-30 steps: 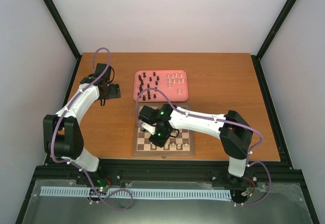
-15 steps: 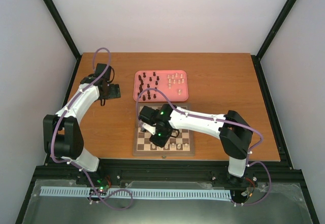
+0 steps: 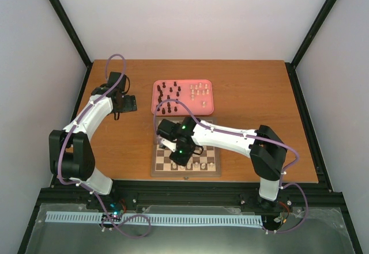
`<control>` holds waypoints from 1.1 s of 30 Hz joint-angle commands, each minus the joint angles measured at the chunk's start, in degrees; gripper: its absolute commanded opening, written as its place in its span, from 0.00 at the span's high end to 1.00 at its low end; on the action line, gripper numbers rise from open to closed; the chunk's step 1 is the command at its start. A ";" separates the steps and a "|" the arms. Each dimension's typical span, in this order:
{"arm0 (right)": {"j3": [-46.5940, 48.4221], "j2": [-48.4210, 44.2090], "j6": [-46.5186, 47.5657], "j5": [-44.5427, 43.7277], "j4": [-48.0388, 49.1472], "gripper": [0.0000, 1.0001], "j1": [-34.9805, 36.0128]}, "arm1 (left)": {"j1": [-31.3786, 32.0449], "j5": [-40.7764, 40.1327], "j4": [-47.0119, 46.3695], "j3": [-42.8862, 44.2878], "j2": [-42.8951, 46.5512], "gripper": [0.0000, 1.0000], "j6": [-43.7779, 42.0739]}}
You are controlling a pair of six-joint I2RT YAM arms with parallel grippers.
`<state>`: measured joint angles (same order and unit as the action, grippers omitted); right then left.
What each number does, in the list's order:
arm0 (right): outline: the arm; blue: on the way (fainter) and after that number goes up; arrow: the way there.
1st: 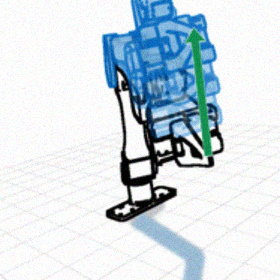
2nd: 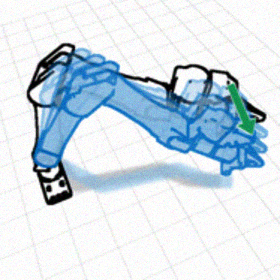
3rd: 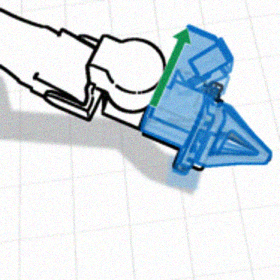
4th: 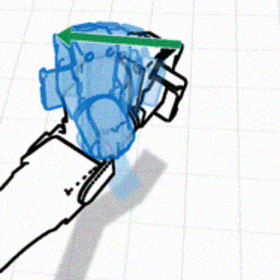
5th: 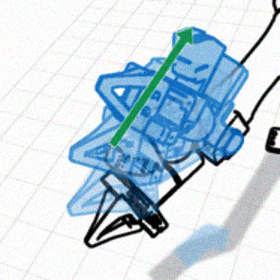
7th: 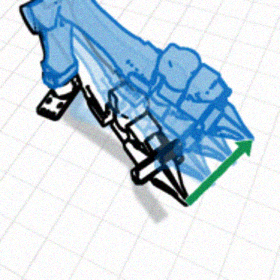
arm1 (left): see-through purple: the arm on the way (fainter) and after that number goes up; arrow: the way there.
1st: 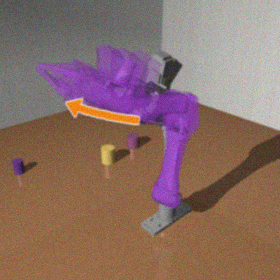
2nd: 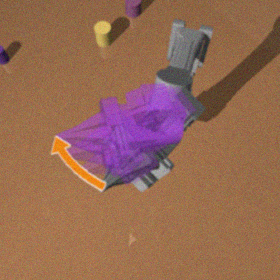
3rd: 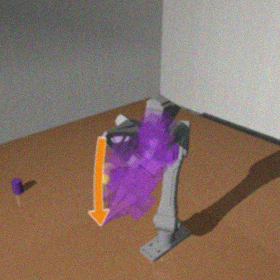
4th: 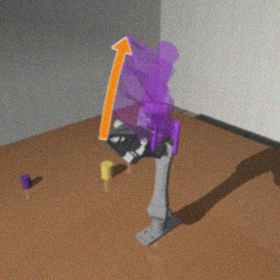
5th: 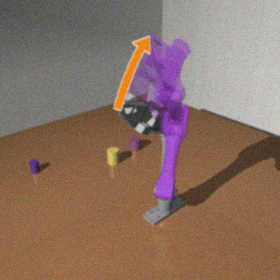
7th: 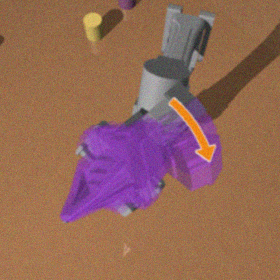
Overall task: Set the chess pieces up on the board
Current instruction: Adjust the chess piece on the chessboard, then pick up the chess piece from the storage box.
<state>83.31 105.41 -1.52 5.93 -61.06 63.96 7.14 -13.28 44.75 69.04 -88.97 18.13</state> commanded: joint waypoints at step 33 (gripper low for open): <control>41.01 28.16 -4.49 -16.04 0.32 0.49 -30.63 | 0.16 3.17 -0.21 1.29 -0.80 0.00 0.01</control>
<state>116.97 127.26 -5.87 -8.19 -59.02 35.53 7.14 -11.14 44.77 69.06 -89.01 18.17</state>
